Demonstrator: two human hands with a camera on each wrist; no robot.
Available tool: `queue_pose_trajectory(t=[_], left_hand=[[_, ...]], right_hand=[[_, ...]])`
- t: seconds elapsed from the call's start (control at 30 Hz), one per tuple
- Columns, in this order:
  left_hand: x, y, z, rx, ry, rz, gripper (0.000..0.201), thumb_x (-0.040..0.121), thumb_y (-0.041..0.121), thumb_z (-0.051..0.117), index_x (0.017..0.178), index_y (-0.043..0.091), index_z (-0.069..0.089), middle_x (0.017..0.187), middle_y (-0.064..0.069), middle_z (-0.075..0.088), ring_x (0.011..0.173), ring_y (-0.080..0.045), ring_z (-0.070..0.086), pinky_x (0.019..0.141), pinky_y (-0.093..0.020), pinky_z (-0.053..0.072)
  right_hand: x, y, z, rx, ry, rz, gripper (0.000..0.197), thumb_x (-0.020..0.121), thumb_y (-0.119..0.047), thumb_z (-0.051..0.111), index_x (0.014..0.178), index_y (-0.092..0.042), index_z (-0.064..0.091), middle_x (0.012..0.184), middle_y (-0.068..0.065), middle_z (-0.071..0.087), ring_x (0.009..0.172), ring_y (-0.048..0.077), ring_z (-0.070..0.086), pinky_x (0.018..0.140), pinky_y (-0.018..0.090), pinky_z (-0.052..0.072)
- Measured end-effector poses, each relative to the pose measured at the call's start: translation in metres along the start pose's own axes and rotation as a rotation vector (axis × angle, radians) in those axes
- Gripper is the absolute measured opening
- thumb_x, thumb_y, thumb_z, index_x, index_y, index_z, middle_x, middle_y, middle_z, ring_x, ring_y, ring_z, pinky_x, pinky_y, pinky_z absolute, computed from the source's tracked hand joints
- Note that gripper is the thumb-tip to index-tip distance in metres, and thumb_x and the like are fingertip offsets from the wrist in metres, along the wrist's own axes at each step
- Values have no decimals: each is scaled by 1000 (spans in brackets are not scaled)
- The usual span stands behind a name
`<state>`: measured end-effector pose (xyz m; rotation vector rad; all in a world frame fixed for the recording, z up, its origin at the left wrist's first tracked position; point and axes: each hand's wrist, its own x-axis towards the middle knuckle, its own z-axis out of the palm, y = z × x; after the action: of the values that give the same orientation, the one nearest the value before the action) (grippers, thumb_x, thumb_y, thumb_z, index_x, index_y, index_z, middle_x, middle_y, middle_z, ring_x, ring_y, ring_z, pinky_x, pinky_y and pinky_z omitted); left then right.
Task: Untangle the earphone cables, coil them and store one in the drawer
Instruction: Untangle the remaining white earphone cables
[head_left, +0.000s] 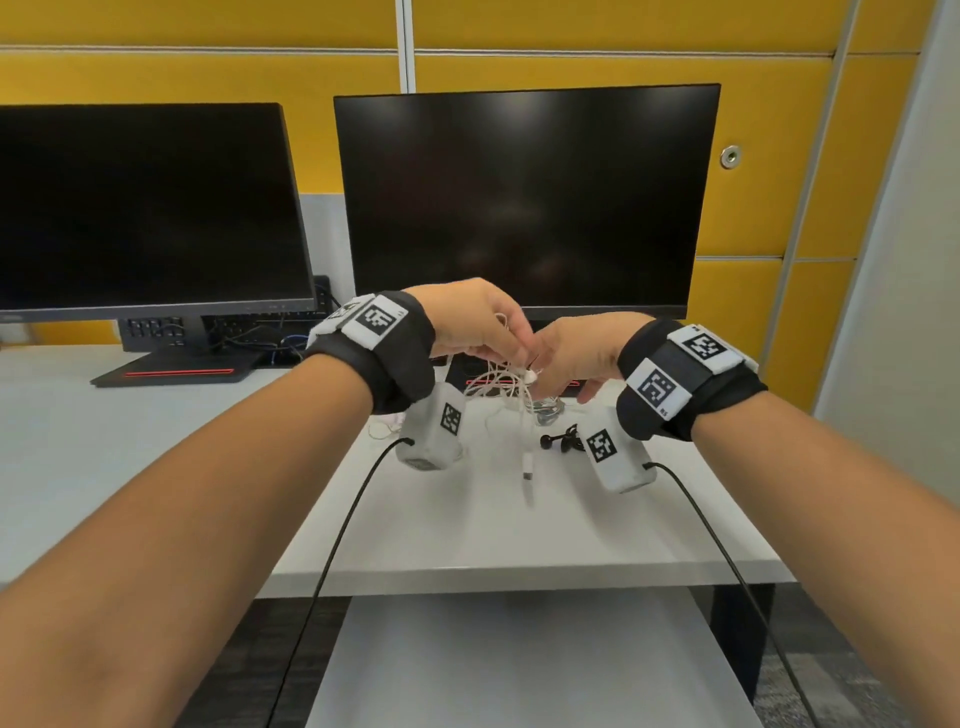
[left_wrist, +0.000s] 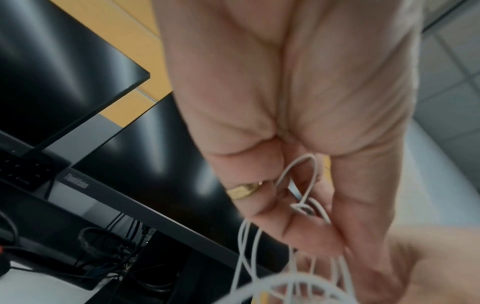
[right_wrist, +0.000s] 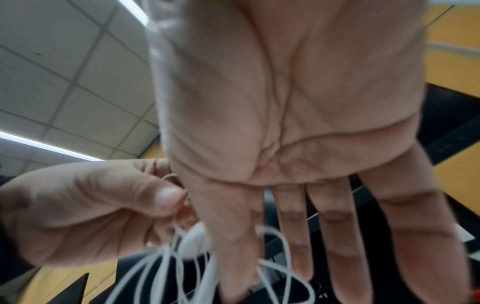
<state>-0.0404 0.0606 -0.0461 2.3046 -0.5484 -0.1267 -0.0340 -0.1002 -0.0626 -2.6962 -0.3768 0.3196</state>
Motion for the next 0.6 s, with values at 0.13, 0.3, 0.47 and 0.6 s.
queue_pose_trajectory(t=[0.13, 0.3, 0.47, 0.6], left_hand=[[1, -7, -6, -170, 80, 42, 51, 83, -8, 63, 124, 21, 52, 118, -9, 59, 100, -21, 63, 86, -30, 56], [8, -21, 0, -165, 180, 48, 67, 80, -4, 67, 133, 28, 41, 119, -2, 51, 100, -20, 61, 79, -30, 56], [23, -37, 1, -278, 454, 55, 53, 84, 1, 68, 127, 20, 46, 113, -8, 56, 92, -18, 63, 69, -25, 57], [32, -52, -4, -231, 544, 60, 27, 90, 13, 65, 115, 17, 56, 93, -2, 63, 84, -14, 63, 63, -19, 51]], right_hand=[[5, -1, 2, 313, 146, -38, 16, 99, -21, 56, 110, -14, 64, 104, 4, 69, 93, 18, 68, 81, 37, 58], [10, -8, -6, 698, 199, -64, 24, 104, -24, 44, 110, -9, 62, 101, 9, 71, 86, 23, 68, 72, 36, 56], [25, -10, -10, 828, 361, -68, 23, 102, -28, 41, 102, -16, 60, 79, 4, 60, 57, 12, 51, 51, 23, 43], [41, -1, -9, 964, 353, -64, 56, 102, -57, 27, 85, -15, 61, 58, -2, 44, 46, 9, 35, 46, 23, 32]])
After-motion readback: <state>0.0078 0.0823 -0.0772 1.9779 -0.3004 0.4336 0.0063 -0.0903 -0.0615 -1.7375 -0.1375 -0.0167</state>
